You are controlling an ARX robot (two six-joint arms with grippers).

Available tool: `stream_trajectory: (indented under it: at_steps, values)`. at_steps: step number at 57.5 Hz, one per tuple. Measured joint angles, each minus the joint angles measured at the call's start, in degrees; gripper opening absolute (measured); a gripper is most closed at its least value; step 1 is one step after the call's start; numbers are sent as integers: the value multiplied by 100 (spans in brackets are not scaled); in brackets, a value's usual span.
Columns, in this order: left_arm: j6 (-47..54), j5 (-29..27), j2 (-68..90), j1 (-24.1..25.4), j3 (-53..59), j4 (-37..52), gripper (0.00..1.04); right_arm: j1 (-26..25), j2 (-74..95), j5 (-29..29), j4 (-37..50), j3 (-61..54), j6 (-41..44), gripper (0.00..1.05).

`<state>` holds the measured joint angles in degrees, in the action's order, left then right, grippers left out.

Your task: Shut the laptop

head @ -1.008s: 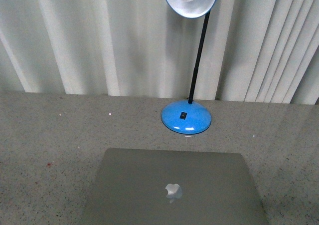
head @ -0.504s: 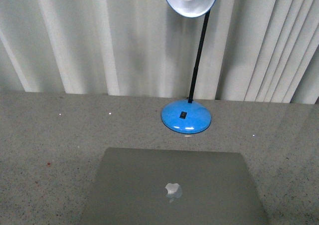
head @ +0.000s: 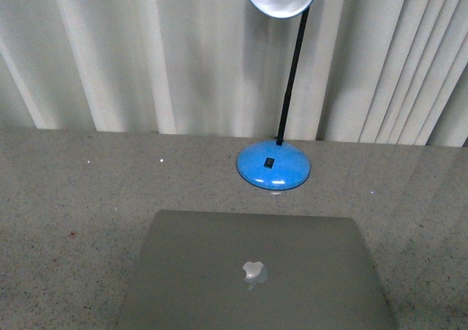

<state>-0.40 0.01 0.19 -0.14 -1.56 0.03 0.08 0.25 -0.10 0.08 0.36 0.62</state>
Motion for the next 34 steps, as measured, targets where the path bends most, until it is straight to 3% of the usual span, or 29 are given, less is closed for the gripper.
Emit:
stream_trajectory:
  at_steps: [5,34]
  values:
    - [11,0,0,0,0,0,99,0,0,0,0,0,-2,99]
    - [11,0,0,0,0,0,98,0,0,0,0,0,-2,97]
